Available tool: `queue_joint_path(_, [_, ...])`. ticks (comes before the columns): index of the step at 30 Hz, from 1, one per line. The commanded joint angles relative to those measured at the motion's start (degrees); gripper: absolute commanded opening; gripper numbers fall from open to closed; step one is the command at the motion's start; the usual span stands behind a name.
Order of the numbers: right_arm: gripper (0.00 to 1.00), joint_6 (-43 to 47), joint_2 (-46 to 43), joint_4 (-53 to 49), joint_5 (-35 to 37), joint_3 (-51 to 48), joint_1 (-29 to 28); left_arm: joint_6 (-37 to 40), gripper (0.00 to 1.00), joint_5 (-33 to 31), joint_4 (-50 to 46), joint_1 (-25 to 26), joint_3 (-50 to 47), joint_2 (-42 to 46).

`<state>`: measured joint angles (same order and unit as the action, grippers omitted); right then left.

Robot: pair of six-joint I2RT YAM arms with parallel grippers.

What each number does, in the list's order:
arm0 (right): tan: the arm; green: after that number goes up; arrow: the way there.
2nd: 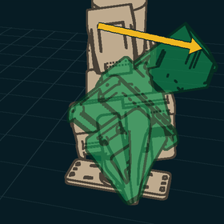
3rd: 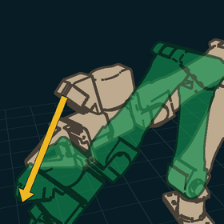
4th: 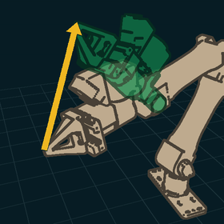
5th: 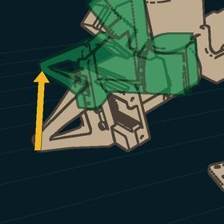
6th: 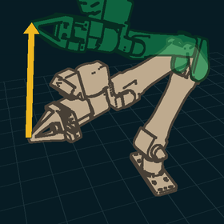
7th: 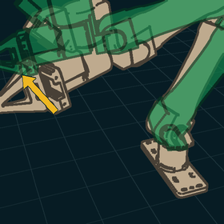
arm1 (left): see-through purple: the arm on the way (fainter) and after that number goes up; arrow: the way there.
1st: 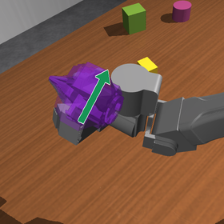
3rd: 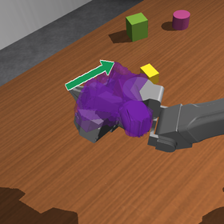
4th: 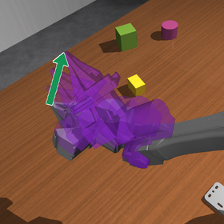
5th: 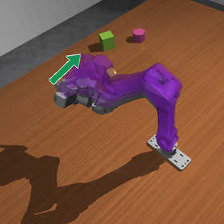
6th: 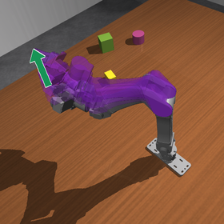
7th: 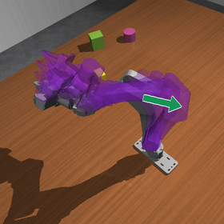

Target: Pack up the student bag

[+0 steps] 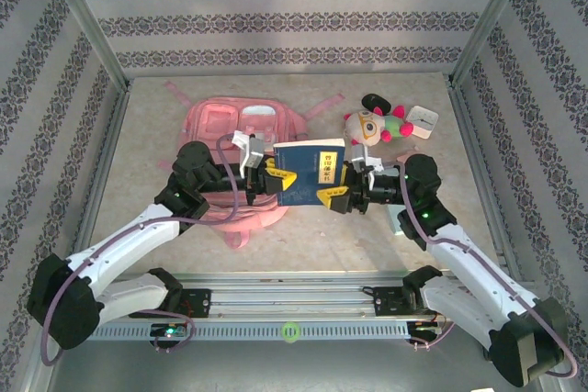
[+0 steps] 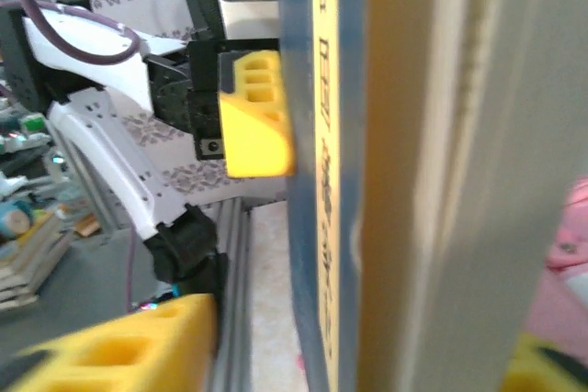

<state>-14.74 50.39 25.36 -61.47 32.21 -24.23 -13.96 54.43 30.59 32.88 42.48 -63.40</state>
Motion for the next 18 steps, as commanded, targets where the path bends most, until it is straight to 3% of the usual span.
queue_joint_path(1, [0.0,-1.91,1.28,3.5,-3.15,1.65,0.0,-2.55,0.12,0.41,7.51,-1.19,0.18,0.19])
queue_joint_path(2, [0.0,-2.35,1.22,3.55,-2.6,1.34,1.09,-1.51,0.2,0.08,5.59,-1.88,0.39,0.52])
queue_joint_path(4, [0.0,-3.75,0.26,2.09,-0.77,0.41,4.56,5.21,0.48,-1.89,-5.27,-4.21,1.43,2.77])
queue_joint_path(6, [0.0,-2.72,-1.19,-2.39,-0.08,0.03,7.3,21.19,0.64,-5.89,-25.71,-5.88,4.63,5.92])
queue_joint_path(9, [0.0,4.32,-4.1,-15.82,1.86,0.71,9.25,49.12,0.73,-18.39,-58.66,-5.98,12.55,7.03])
queue_joint_path(12, [0.0,10.35,-5.21,-27.34,5.16,2.12,9.96,65.01,0.78,-32.78,-78.25,-5.98,17.84,3.59])
queue_joint_path(15, [0.0,10.1,-4.47,-29.85,6.28,1.99,10.16,72.13,0.82,-43.06,-82.98,-6.07,17.31,0.04])
queue_joint_path(18, [0.0,9.04,-4.16,-29.5,6.16,1.39,9.98,75.33,0.86,-49.47,-76.86,-6.38,13.71,-2.79])
